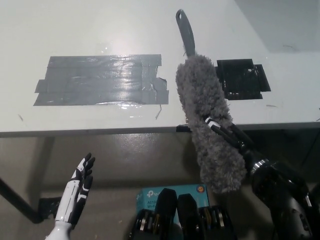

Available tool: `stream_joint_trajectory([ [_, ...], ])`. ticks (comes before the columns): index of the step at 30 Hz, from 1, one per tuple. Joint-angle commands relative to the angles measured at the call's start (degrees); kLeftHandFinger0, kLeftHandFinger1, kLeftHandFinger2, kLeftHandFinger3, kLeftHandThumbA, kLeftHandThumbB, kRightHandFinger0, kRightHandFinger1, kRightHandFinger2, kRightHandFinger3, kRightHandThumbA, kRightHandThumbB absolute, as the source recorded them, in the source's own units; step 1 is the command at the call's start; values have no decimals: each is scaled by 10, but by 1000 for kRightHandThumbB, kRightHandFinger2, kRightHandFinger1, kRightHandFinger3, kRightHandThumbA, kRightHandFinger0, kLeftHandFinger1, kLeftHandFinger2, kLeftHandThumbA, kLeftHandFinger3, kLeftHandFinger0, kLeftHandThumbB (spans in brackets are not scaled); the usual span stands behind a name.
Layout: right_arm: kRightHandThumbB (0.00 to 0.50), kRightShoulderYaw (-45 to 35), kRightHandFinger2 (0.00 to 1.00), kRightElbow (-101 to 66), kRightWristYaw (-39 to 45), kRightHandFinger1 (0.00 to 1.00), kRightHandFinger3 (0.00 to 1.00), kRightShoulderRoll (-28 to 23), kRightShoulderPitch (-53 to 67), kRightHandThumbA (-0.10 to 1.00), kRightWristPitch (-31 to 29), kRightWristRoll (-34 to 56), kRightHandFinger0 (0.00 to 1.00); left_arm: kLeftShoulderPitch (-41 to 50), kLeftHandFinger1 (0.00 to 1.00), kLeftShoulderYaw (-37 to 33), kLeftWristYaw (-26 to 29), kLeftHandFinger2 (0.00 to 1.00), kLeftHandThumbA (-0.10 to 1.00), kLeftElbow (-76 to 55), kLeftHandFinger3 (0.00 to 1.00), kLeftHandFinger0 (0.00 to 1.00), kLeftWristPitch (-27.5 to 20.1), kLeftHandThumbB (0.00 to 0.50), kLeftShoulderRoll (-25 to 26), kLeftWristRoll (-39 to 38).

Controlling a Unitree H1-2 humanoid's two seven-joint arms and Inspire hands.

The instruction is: A grey duster is kept infront of the robot in the middle of the table and the robot extends its right arm to grab the duster, picks it up and hands it to a person

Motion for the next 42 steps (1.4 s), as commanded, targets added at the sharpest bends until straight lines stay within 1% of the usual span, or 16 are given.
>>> stream_joint_trajectory([
  [1, 99, 16, 881, -154, -119, 476, 1000, 15, -36, -100, 5, 314, 0, -23, 1000, 2, 17, 1000, 1000, -20, 1000, 1000, -23, 298, 9, 10],
  [6, 92, 25, 877, -152, -117, 479, 1000, 7, -35, -100, 5, 320, 0, -20, 1000, 3, 15, 1000, 1000, -28, 1000, 1000, -9, 312, 8, 13],
  [9, 86, 26, 873, -150, -119, 476, 1000, 7, -34, -100, 5, 326, 0, -22, 1000, 2, 18, 1000, 1000, -27, 1000, 1000, -14, 304, 9, 18],
  [10, 83, 27, 875, -149, -119, 477, 1000, 8, -33, -100, 5, 329, 0, -23, 1000, 3, 18, 1000, 1000, -23, 1000, 1000, -20, 293, 9, 14],
  [12, 74, 29, 881, -146, -117, 482, 1000, 7, -31, -100, 5, 332, 0, -24, 1000, 3, 17, 1000, 1000, -23, 1000, 1000, -21, 295, 9, 13],
  [17, 88, 32, 870, -139, -132, 474, 1000, 8, -28, -100, 5, 340, 0, -22, 1000, 3, 15, 1000, 1000, -29, 1000, 1000, -14, 295, 8, 12],
  [19, 86, 33, 855, -137, -136, 466, 1000, 9, -27, -100, 5, 347, 0, -25, 1000, 3, 17, 1000, 1000, -23, 1000, 1000, -20, 293, 8, 13],
  [22, 81, 36, 859, -135, -131, 478, 1000, 8, -26, -100, 5, 346, 0, -24, 1000, 3, 16, 1000, 1000, -26, 1000, 1000, -14, 296, 8, 13],
  [24, 78, 39, 857, -135, -131, 483, 1000, 6, -27, -100, 5, 345, 0, -24, 1000, 3, 17, 1000, 1000, -26, 1000, 1000, -17, 285, 8, 16],
  [30, 84, 45, 846, -142, -159, 471, 1000, 1, -25, -100, 5, 363, 0, -23, 1000, 3, 14, 1000, 1000, -27, 1000, 1000, -14, 278, 8, 12],
  [35, 81, 47, 843, -140, -157, 469, 1000, -1, -25, -100, 5, 377, 0, -24, 1000, 4, 14, 1000, 1000, -27, 1000, 1000, -15, 273, 7, 10],
  [37, 85, 50, 869, -144, -162, 492, 1000, -4, -24, -100, 5, 378, 0, -25, 1000, 4, 17, 1000, 1000, -23, 1000, 1000, -21, 266, 7, 12],
  [39, 112, 52, 852, -147, -151, 418, 1000, -7, -24, -100, 5, 367, 0, -25, 1000, 5, 17, 1000, 1000, -24, 1000, 1000, -19, 270, 7, 13],
  [40, 140, 54, 837, -146, -146, 407, 1000, -9, -24, -100, 5, 366, 0, -25, 1000, 5, 18, 1000, 1000, -24, 1000, 1000, -21, 269, 7, 15],
  [41, 209, 55, 1000, -144, -131, 590, 1000, -11, -22, 172, 5, 368, 139, -25, 1000, 5, 18, 1000, 1000, -24, 1000, 1000, -22, 268, 7, 15],
  [42, 252, 57, 1000, -146, -124, 845, 1000, -14, -21, 284, 5, 372, 368, -26, 1000, 5, 19, 1000, 1000, -24, 1000, 1000, -22, 267, 8, 17],
])
